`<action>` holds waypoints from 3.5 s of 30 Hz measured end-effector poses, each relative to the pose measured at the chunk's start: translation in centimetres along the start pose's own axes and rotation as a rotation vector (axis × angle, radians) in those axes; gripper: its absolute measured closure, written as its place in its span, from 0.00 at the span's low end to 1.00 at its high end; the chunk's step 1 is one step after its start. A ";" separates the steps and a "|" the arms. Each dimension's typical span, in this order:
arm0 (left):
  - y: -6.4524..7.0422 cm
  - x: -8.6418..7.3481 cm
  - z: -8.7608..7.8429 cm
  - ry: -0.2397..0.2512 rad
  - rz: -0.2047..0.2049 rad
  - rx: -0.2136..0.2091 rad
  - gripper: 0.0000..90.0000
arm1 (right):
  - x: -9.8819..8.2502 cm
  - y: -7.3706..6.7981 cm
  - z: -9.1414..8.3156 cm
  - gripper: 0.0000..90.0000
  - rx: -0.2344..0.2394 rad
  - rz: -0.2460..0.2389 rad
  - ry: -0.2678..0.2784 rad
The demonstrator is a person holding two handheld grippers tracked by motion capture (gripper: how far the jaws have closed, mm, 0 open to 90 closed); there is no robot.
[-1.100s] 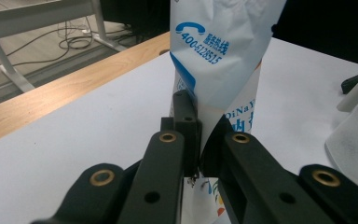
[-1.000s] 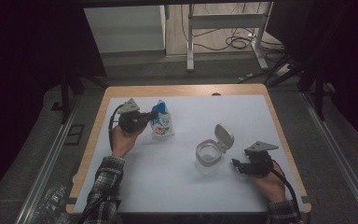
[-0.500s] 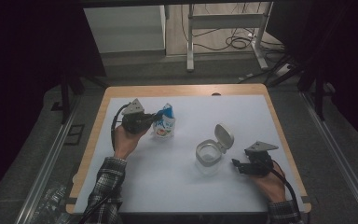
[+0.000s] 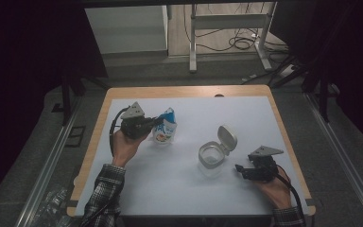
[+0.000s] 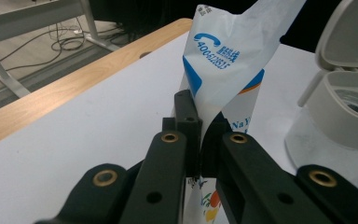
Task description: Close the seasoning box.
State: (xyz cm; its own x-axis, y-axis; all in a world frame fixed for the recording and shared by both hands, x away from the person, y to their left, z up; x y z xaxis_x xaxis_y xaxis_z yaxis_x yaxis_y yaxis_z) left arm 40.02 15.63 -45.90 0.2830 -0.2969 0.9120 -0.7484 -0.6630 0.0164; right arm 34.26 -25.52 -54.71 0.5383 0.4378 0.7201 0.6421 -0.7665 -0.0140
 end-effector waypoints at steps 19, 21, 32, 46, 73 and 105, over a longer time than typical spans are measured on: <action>3.3 0.5 -2.0 -0.083 0.001 -0.036 1.00 | -0.4 -3.9 -1.8 0.35 0.115 -0.025 0.022; 3.6 0.6 -2.1 -0.088 0.003 -0.036 1.00 | -0.3 -4.4 -2.0 0.36 0.132 -0.032 0.036; 5.5 1.0 -2.8 -0.109 0.022 -0.055 1.00 | 0.0 -7.9 -2.1 0.38 0.211 -0.100 0.056; 7.8 1.7 -3.7 -0.120 0.033 -0.050 1.00 | 1.0 -11.8 -0.5 0.45 0.277 -0.170 0.049; 10.3 3.3 -4.1 -0.121 0.012 -0.086 1.00 | 3.4 -17.4 4.0 0.54 0.259 -0.232 0.041; 11.8 5.5 -4.7 -0.131 0.019 -0.127 1.00 | 6.2 -18.6 6.8 0.63 0.099 -0.264 0.218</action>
State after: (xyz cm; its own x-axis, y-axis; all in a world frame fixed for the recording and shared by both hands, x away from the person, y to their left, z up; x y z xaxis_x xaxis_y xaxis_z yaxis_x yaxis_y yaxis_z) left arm 29.89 9.38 -38.79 0.3373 -0.4008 0.8518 -0.8220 -0.5665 0.0589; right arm 29.36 -5.33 -54.72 0.2246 0.4954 0.8391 0.7992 -0.5863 0.1323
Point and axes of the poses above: each handheld gripper's, and its own axes: z roughly forward along the jaws, x roughly out of its top, y roughly to its right, the point moved 3 cm from there along z, roughly forward along the jaws, and after that the axes turned 2 degrees about x, right-handed, at the moved point
